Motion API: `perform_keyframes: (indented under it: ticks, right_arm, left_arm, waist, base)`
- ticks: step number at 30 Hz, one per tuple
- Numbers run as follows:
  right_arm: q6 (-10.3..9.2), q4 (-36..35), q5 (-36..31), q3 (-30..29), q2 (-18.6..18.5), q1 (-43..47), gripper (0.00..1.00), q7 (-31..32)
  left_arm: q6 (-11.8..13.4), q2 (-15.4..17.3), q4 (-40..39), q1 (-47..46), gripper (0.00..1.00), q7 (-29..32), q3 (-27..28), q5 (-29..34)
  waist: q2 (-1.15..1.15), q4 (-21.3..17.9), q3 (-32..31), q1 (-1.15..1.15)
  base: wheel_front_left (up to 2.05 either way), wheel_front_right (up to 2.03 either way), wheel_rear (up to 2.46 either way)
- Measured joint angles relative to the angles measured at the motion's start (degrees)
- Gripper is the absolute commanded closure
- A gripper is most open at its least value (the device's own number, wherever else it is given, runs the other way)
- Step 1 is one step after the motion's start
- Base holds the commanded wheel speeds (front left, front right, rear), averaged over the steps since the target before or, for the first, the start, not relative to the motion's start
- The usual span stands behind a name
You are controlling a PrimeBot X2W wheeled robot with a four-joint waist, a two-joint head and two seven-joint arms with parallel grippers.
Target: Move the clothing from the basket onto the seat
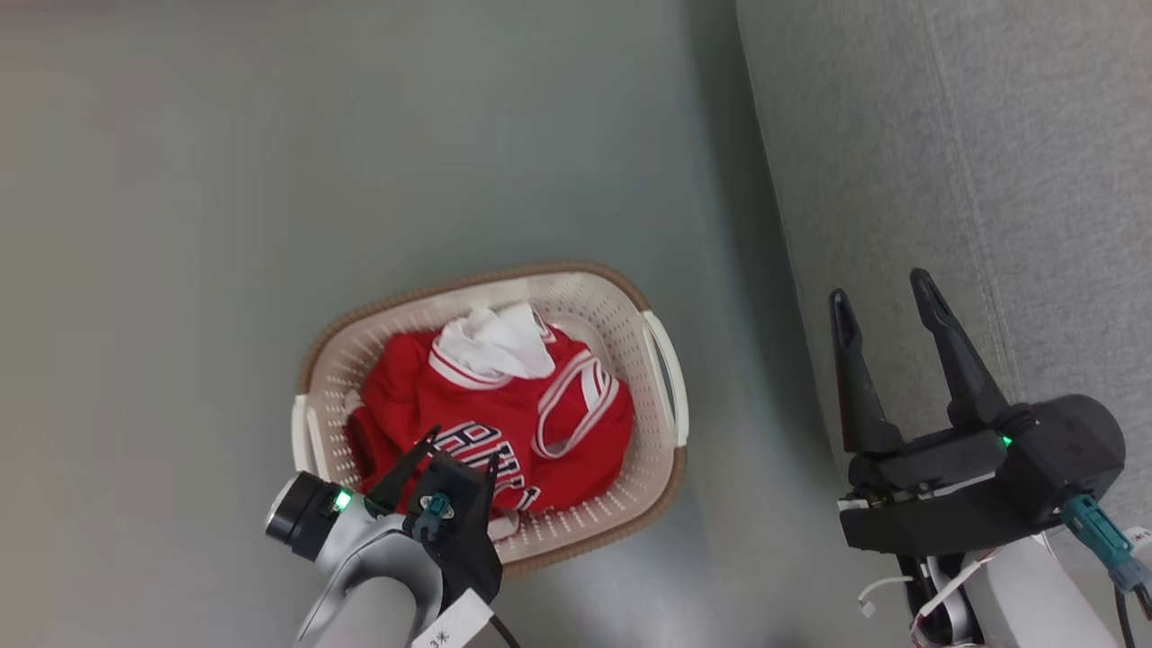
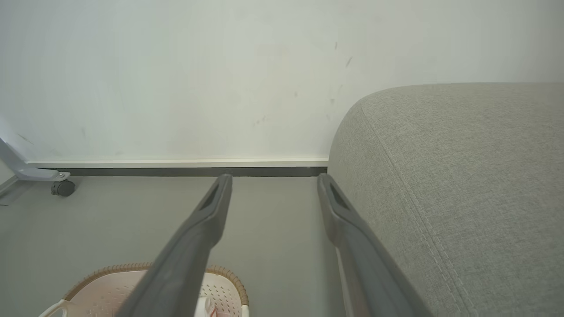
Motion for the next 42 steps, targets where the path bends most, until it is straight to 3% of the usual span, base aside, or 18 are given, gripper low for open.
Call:
perform_keyframes:
  ticks: [13,28,42]
  right_arm:
    - [0.49,-1.8,-0.4,-0.6,0.6,-5.6,0.0,0.0]
    - [1.02,-1.5,-0.6,-0.7,2.8,-13.2,0.0,0.0]
    - [1.58,1.4,-1.0,-0.2,4.1,-15.3,0.0,0.0]
  left_arm:
    - [0.3,0.0,3.8,-7.5,0.0,0.9,0.8,0.0]
    - [3.0,1.6,8.9,-17.3,0.0,3.5,1.3,3.5]
    - [4.9,1.4,13.1,-20.4,0.0,4.4,0.6,6.8]
  waist:
    - [0.0,-2.2,10.0,0.0]
    - [0.0,-3.2,21.0,0.0]
    - [-0.01,-4.6,22.8,-0.01]
  base:
    - [0.0,0.0,0.0]
    - [0.0,0.0,0.0]
    - [0.0,0.0,0.0]
